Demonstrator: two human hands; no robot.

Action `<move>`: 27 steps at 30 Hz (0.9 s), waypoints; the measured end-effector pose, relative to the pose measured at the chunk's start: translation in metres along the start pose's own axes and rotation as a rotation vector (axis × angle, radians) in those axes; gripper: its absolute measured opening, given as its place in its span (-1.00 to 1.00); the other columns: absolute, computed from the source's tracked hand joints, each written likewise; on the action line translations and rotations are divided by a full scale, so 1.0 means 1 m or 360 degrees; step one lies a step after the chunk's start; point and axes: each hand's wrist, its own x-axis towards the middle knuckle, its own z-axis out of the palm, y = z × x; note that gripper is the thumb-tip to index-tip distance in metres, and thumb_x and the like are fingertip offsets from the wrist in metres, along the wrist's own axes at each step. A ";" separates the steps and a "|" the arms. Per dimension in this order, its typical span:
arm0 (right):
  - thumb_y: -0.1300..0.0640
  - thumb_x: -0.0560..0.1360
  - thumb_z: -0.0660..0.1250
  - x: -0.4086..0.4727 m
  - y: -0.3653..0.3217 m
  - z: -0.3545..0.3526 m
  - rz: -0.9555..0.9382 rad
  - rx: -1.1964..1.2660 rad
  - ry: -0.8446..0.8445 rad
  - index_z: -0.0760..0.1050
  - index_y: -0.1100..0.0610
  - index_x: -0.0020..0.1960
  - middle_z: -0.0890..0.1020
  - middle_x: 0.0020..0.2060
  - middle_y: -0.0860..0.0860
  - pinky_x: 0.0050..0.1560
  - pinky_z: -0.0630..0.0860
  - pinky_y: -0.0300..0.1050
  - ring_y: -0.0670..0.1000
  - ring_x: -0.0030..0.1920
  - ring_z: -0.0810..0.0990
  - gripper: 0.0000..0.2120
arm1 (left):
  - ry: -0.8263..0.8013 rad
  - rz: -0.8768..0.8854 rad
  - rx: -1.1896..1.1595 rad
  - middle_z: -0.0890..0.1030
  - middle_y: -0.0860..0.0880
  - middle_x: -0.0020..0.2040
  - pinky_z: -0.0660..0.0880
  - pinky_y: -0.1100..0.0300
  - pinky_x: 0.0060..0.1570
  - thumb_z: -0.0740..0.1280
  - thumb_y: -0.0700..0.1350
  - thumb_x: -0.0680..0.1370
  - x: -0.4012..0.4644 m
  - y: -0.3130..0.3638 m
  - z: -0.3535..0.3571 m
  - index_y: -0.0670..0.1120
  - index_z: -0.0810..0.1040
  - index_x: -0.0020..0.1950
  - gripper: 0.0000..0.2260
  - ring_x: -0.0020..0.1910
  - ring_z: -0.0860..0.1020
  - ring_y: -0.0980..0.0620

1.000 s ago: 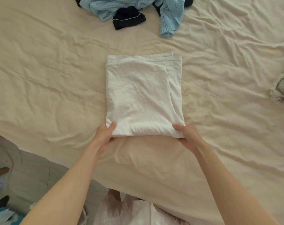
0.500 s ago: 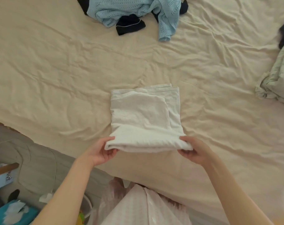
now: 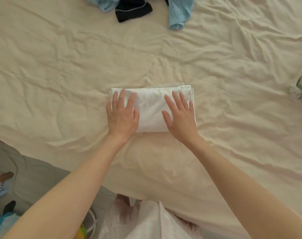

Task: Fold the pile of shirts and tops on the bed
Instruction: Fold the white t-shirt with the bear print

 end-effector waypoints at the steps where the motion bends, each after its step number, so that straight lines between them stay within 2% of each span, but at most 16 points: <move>1: -0.11 0.53 -0.03 0.004 0.005 0.013 -0.0065 -0.0142 -0.0047 0.25 0.08 0.48 0.25 0.48 0.12 0.44 -0.02 0.22 0.18 0.50 0.12 -0.43 | -0.0056 0.0117 0.0085 0.29 -0.21 0.45 0.13 -0.24 0.35 0.09 -0.01 0.55 0.006 0.002 0.011 -0.05 0.35 0.43 -0.55 0.45 0.21 -0.25; 4: -0.16 0.53 -0.07 0.017 0.026 0.043 -0.0054 -0.0368 -0.0118 0.16 -0.01 0.51 0.17 0.51 0.10 0.43 -0.10 0.26 0.15 0.52 0.07 -0.41 | -0.0221 0.0210 0.0257 0.12 -0.11 0.53 -0.11 -0.26 0.39 -0.06 0.09 0.55 0.025 -0.007 0.042 0.07 0.18 0.51 -0.49 0.51 0.06 -0.20; 9: -0.17 0.55 -0.03 0.024 0.054 0.066 -0.0124 -0.0524 -0.0164 0.20 -0.04 0.50 0.21 0.50 0.07 0.44 -0.13 0.21 0.09 0.51 0.12 -0.45 | -0.0366 0.0226 0.0382 0.12 -0.04 0.54 -0.09 -0.32 0.36 -0.10 0.17 0.55 0.033 -0.050 0.066 0.13 0.10 0.52 -0.48 0.51 0.07 -0.12; 12: -0.12 0.54 0.02 0.026 0.049 0.052 -0.0056 -0.0199 -0.0157 0.26 0.01 0.47 0.19 0.50 0.06 0.47 -0.15 0.12 0.05 0.52 0.07 -0.47 | -0.0373 0.0135 0.0289 -0.01 -0.07 0.56 -0.07 -0.22 0.40 -0.02 0.15 0.60 0.039 -0.052 0.052 0.10 0.04 0.53 -0.50 0.53 -0.04 -0.14; 15: 0.00 0.48 0.20 0.016 0.049 0.033 0.0190 0.0246 0.0170 0.43 0.15 0.34 0.35 0.42 0.11 0.45 0.13 0.02 0.11 0.45 0.25 -0.53 | -0.0325 -0.0155 -0.0007 -0.06 -0.19 0.55 0.05 -0.09 0.44 0.16 0.03 0.61 0.028 -0.065 0.038 0.04 0.04 0.54 -0.46 0.50 0.00 -0.24; 17: -0.02 0.45 0.34 0.007 0.054 0.025 0.0604 0.0477 0.0370 0.39 0.20 0.34 0.41 0.33 0.14 0.35 0.21 -0.13 0.12 0.35 0.35 -0.47 | -0.0295 -0.0316 -0.0250 0.08 -0.22 0.52 0.14 -0.03 0.41 0.22 0.00 0.58 0.017 -0.073 0.032 0.03 0.04 0.54 -0.42 0.46 0.14 -0.23; 19: -0.08 0.37 0.45 0.007 0.058 0.020 0.1025 0.0745 0.0338 0.41 0.16 0.30 0.47 0.22 0.14 0.28 0.35 -0.06 0.12 0.24 0.42 -0.40 | -0.0216 -0.0500 -0.0594 0.28 -0.17 0.45 0.24 0.00 0.36 0.28 -0.05 0.56 0.012 -0.073 0.032 -0.01 0.05 0.54 -0.38 0.39 0.29 -0.18; 20: -0.13 0.32 0.46 0.012 0.060 0.018 0.1133 0.0892 0.0285 0.46 0.15 0.23 0.52 0.14 0.12 0.20 0.45 0.01 0.12 0.17 0.48 -0.41 | -0.0199 -0.0618 -0.0798 0.33 -0.12 0.43 0.27 0.00 0.35 0.31 -0.06 0.54 0.013 -0.072 0.033 -0.03 0.08 0.53 -0.37 0.37 0.33 -0.14; 21: -0.14 0.30 0.46 0.018 0.060 0.014 0.1222 0.1061 0.0214 0.49 0.15 0.16 0.57 0.07 0.10 0.08 0.52 0.01 0.11 0.11 0.55 -0.45 | -0.0213 -0.0731 -0.0976 0.37 -0.08 0.41 0.30 -0.01 0.35 0.33 -0.06 0.53 0.013 -0.070 0.033 -0.03 0.13 0.52 -0.39 0.35 0.37 -0.10; 23: -0.05 0.35 0.49 0.031 0.058 0.007 0.1347 0.1348 0.0055 0.49 0.18 0.15 0.61 0.02 0.05 -0.07 0.55 -0.11 0.05 0.02 0.60 -0.51 | -0.0273 -0.0870 -0.1218 0.44 -0.02 0.35 0.36 -0.06 0.31 0.34 -0.03 0.50 0.015 -0.071 0.033 -0.01 0.24 0.46 -0.44 0.30 0.43 -0.05; 25: 0.03 0.35 0.50 0.036 0.056 0.004 0.1400 0.1333 -0.0027 0.46 0.18 0.18 0.61 0.02 0.00 -0.05 0.56 -0.09 0.02 0.01 0.60 -0.53 | -0.0305 -0.0931 -0.1369 0.48 -0.04 0.30 0.41 -0.07 0.27 0.34 -0.09 0.52 0.015 -0.071 0.030 -0.06 0.30 0.42 -0.51 0.25 0.47 -0.05; 27: 0.09 0.33 0.49 0.032 0.052 0.005 0.1430 0.1256 0.0021 0.49 0.17 0.17 0.62 0.01 0.02 0.06 0.57 0.05 0.06 0.02 0.60 -0.55 | -0.0321 -0.0940 -0.1447 0.50 -0.07 0.26 0.44 -0.04 0.23 0.32 -0.15 0.54 0.012 -0.069 0.022 -0.09 0.34 0.39 -0.57 0.21 0.49 -0.06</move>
